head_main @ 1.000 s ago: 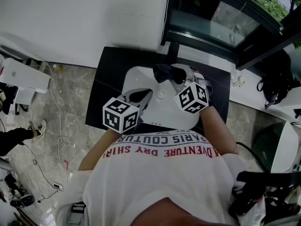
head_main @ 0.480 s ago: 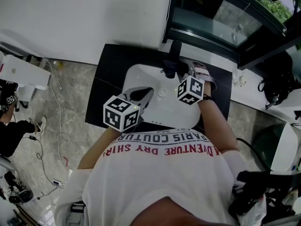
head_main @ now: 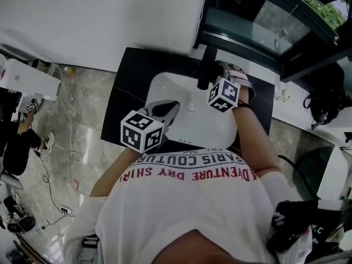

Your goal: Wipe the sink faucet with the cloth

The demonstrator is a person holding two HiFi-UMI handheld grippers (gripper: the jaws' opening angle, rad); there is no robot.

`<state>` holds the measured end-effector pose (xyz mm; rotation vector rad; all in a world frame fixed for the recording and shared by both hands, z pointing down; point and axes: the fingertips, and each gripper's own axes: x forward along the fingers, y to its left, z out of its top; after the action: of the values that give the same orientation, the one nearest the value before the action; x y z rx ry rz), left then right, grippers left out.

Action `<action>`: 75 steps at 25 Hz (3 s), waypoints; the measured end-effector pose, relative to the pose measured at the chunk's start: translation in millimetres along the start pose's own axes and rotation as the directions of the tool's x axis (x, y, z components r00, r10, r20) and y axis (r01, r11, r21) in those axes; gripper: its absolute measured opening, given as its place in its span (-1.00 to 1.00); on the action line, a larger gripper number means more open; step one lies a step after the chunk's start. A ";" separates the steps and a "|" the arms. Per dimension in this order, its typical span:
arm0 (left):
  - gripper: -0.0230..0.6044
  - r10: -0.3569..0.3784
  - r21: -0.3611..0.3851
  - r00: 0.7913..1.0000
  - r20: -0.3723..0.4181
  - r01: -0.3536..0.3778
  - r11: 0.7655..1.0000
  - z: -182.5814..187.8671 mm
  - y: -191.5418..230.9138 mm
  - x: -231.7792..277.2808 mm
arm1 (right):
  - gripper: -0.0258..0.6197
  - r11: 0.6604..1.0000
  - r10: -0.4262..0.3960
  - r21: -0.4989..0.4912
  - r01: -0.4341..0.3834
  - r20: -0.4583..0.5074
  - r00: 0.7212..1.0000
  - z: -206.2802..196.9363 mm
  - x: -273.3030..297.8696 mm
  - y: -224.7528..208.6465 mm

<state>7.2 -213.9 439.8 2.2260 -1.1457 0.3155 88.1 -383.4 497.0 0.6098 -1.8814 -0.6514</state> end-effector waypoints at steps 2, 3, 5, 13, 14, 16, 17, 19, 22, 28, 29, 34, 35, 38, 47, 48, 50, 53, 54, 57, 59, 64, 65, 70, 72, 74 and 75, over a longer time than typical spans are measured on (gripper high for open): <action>-0.92 0.003 -0.001 1.000 0.003 -0.003 1.000 0.7 0.7 -1.7 | -0.67 1.000 -0.002 -0.015 0.002 -0.003 1.000 0.4 -0.1 0.2; -0.92 0.003 -0.002 1.000 0.004 -0.003 1.000 1.0 0.5 -1.9 | -0.67 1.000 -0.004 -0.023 0.004 -0.004 1.000 0.2 -0.2 0.5; -0.92 0.001 0.000 1.000 0.003 -0.001 1.000 1.6 -0.4 -1.4 | -0.67 0.999 -0.006 -0.032 0.006 -0.005 1.000 -0.9 -0.6 1.2; -0.92 -0.018 0.007 1.000 -0.002 0.018 1.000 -1.3 -9.6 -0.4 | -0.67 0.995 0.015 -0.094 -0.014 0.005 1.000 2.3 -20.7 22.3; -0.92 -0.022 0.008 1.000 -0.003 0.022 1.000 -2.1 -11.1 -0.3 | -0.67 0.994 0.018 -0.106 -0.017 0.007 1.000 2.9 -25.3 28.0; -0.92 -0.027 0.010 1.000 -0.005 0.027 1.000 -3.7 -13.1 -0.2 | -0.67 0.992 0.030 -0.120 -0.029 0.010 0.999 3.4 -34.2 40.9; -0.92 -0.028 0.010 1.000 -0.006 0.028 1.000 -4.4 -14.0 -0.1 | -0.67 0.991 0.038 -0.125 -0.037 0.011 0.999 3.2 -38.3 47.4; -0.93 -0.031 0.012 0.999 -0.006 0.032 0.999 -5.0 -16.1 0.3 | -0.67 0.990 0.051 -0.133 -0.049 0.014 0.999 2.4 -46.0 58.1; -0.93 -0.034 0.016 0.999 -0.005 0.034 0.999 -5.2 -20.2 0.5 | -0.67 0.988 0.062 -0.142 -0.058 0.021 0.998 2.2 -53.5 66.5; -0.93 -0.034 0.019 0.999 -0.005 0.034 0.999 -5.5 -24.5 2.3 | -0.67 0.997 0.063 -0.048 -0.061 0.044 0.997 2.3 -52.2 53.4; -0.92 -0.032 0.019 0.999 -0.004 0.032 0.999 -5.0 -24.0 2.4 | -0.67 0.998 0.051 -0.034 -0.050 0.045 0.998 3.0 -50.4 47.4; -0.92 -0.020 0.014 1.000 0.000 0.020 1.000 -2.8 -21.5 1.9 | -0.67 0.999 0.033 0.013 -0.033 0.006 0.999 -1.5 -29.1 26.3; -0.92 -0.016 0.012 1.000 0.002 0.016 1.000 -1.9 -20.5 1.7 | -0.67 0.999 0.037 0.024 -0.037 0.000 0.999 -2.6 -24.0 23.0; -0.92 -0.006 0.005 1.000 0.004 0.006 1.000 -1.2 -16.3 1.3 | -0.67 0.997 0.041 0.072 -0.041 -0.001 0.999 -3.1 -12.6 11.1; -0.92 0.002 -0.007 1.000 0.001 -0.002 1.000 -0.1 -10.5 6.0 | -0.67 0.985 0.047 0.164 -0.046 0.000 0.999 -2.7 -1.4 -3.6; -0.92 0.000 -0.006 1.000 0.000 0.000 1.000 0.5 -11.1 6.9 | -0.67 0.984 0.046 0.173 -0.046 0.004 0.999 -3.5 -2.0 -3.8; -0.92 -0.006 -0.002 1.000 -0.003 0.006 1.000 1.4 -13.1 9.5 | -0.67 0.980 0.043 0.193 -0.043 0.004 0.999 -8.2 -3.0 -4.6; -0.93 -0.014 0.003 1.000 -0.009 0.014 1.000 0.3 -14.8 12.7 | -0.67 0.972 0.039 0.231 -0.035 -0.014 0.999 -21.8 -4.0 -5.6; -0.92 -0.016 0.004 1.000 -0.011 0.016 1.000 -0.4 -15.1 13.1 | -0.67 0.970 0.039 0.243 -0.032 -0.023 0.999 -26.7 -4.3 -5.8; -0.92 -0.020 0.007 1.000 -0.018 0.020 1.000 -1.1 -15.6 14.0 | -0.67 0.966 0.040 0.258 -0.029 -0.037 0.998 -34.4 -4.2 -6.6; -0.92 -0.024 0.010 1.000 -0.020 0.024 1.000 -0.1 -16.6 15.3 | -0.67 0.965 0.038 0.261 -0.028 -0.032 0.999 -33.0 -4.0 -8.2; -0.92 -0.025 0.018 0.999 -0.020 0.025 1.000 1.9 -17.0 14.1 | -0.67 0.967 0.006 0.254 -0.008 0.008 1.000 -18.7 -10.1 -13.7; -0.92 -0.024 0.019 0.999 -0.020 0.025 1.000 2.0 -16.4 13.2 | -0.67 0.968 -0.002 0.250 -0.002 0.016 1.000 -16.3 -12.2 -14.4; -0.92 -0.028 0.020 0.999 -0.021 0.028 0.999 0.2 -16.0 11.2 | -0.67 0.974 -0.029 0.226 0.019 0.043 0.999 -10.7 -24.2 -10.3; -0.92 -0.033 0.023 0.999 -0.024 0.033 0.999 -0.5 -17.8 11.5 | -0.67 0.977 -0.034 0.214 0.022 0.053 0.998 -9.7 -30.2 -4.6; -0.92 -0.036 0.025 0.999 -0.028 0.037 0.999 -0.9 -19.5 11.3 | -0.67 0.977 -0.033 0.211 0.019 0.061 0.998 -9.2 -35.5 1.1; -0.92 -0.036 0.026 0.999 -0.029 0.037 0.999 -1.2 -20.3 11.0 | -0.67 0.977 -0.031 0.214 0.016 0.064 0.997 -9.1 -36.8 3.1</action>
<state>30.1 -211.5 437.6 2.2552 -1.0904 0.3481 109.4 -358.1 478.3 0.7572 -2.0259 -0.4930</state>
